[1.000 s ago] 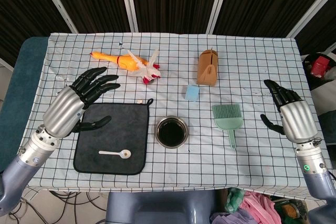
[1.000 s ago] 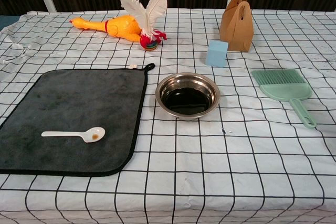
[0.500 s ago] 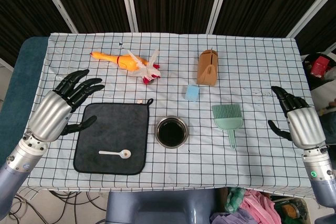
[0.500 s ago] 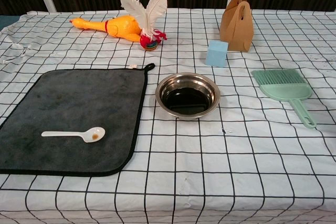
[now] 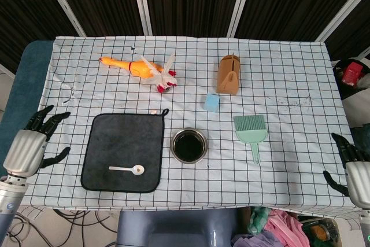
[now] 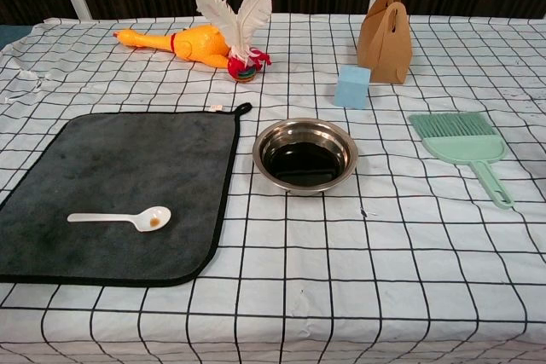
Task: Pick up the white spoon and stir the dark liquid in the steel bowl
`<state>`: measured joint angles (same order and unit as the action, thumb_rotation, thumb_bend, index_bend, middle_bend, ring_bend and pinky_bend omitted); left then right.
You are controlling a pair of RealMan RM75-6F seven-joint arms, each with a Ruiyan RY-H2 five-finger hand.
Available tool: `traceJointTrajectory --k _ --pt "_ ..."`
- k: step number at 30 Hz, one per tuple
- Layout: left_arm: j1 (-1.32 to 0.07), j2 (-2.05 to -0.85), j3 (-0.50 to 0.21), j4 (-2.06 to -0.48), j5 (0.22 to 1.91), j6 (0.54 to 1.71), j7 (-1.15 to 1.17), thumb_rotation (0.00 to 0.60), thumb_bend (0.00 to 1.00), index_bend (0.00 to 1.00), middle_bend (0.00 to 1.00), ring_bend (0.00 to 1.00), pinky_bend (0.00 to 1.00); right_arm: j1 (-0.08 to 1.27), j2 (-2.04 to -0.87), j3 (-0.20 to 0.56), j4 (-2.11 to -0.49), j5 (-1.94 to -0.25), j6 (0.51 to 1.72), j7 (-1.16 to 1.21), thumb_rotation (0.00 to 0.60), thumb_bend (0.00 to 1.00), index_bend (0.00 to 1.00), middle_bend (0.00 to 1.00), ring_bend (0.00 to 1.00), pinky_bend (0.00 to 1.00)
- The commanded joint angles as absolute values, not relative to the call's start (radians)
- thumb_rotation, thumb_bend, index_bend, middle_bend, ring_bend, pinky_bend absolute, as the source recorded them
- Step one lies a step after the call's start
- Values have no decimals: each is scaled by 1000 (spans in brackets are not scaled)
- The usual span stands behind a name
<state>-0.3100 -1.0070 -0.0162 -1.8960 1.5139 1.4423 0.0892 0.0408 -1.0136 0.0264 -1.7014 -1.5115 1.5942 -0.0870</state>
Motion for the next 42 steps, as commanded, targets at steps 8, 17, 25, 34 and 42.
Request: traceJointTrajectory --k 8,17,25,34,42 --pt "-322 -1160 31 -1865 1449 1298 265 600 269 143 345 178 276 -27 -1091 2 -1651 -1536 1673 -86 600 219 0 107 224 299" --pt "-358 -1308 25 -1840 1368 1204 414 600 296 285 565 579 637 -37 -1095 20 -1619 -1520 1680 -55 600 220 0 107 224 299" --pt "-380 -1373 11 -1837 1301 1168 501 600 330 342 719 743 743 -36 -1098 26 -1606 -1520 1663 -42 600 220 0 107 224 296" --pt "-412 -1442 -30 -1841 1195 1150 595 600 354 394 750 776 771 -36 -1104 41 -1575 -1489 1639 -22 600 220 0 107 224 288" --pt "-420 -1463 -33 -1834 1146 1158 635 600 310 414 760 782 773 -39 -1103 50 -1563 -1482 1633 -7 600 220 0 107 224 289"
